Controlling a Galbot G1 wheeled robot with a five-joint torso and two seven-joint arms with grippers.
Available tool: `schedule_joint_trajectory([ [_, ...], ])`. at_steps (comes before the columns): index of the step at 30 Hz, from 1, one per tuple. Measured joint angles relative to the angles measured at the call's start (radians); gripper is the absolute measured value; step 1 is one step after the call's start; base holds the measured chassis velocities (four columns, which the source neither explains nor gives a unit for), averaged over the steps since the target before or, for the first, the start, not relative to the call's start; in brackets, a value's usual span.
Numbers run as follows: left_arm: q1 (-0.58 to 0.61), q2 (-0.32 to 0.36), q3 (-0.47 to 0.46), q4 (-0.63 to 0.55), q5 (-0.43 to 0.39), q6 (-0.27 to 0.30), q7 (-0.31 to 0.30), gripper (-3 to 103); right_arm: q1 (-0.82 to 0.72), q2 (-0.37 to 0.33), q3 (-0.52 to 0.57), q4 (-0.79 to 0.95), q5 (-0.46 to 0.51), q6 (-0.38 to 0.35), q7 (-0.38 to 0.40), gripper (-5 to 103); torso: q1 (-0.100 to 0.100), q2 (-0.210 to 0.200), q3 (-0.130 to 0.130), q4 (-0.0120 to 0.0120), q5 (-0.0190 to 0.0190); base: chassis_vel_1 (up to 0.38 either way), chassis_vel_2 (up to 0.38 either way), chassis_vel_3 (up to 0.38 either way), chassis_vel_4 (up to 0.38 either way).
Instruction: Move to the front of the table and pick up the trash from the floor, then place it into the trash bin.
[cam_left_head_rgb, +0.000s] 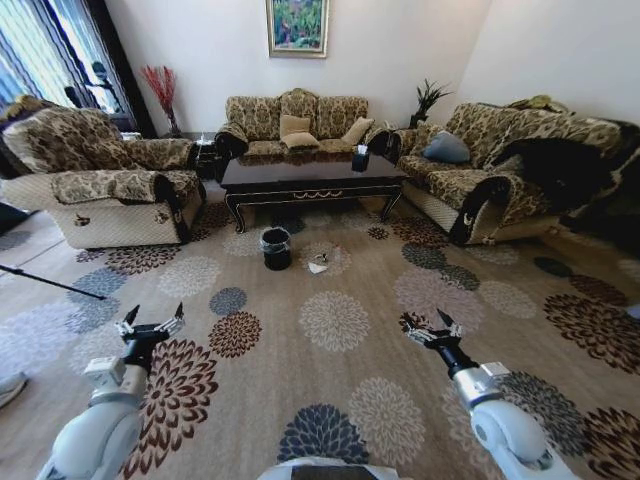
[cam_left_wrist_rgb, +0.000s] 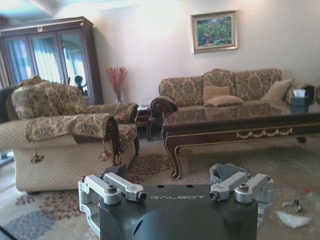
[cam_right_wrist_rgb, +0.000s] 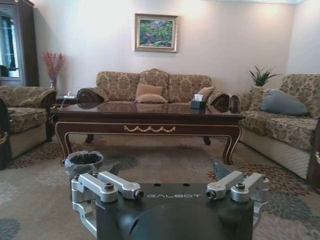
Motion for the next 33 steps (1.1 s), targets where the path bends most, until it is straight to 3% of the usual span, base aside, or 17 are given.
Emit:
schedule_joint_trajectory([
  [5, -0.015, -0.032, 0.026, 0.058, 0.043, -0.017, 0.008, 100, -0.046, -0.004, 0.028, 0.000, 0.000, 0.005, 0.003, 100, -0.007, -0.017, -0.009, -0.0010, -0.0007, 0.000, 0.000, 0.000, 0.000],
  [11, -0.050, 0.009, 0.015, 0.078, 0.038, -0.037, 0.035, 100, -0.109, -0.021, 0.044, 0.046, 0.002, 0.009, 0.003, 100, -0.018, -0.045, -0.026, -0.0011, -0.0003, 0.000, 0.000, 0.000, 0.000],
  [33, -0.086, 0.001, 0.028, 0.067, 0.044, -0.037, 0.058, 100, 0.008, -0.025, 0.039, 0.045, -0.026, 0.019, -0.023, 100, -0.054, -0.135, -0.081, -0.0008, -0.0004, 0.000, 0.000, 0.000, 0.000],
])
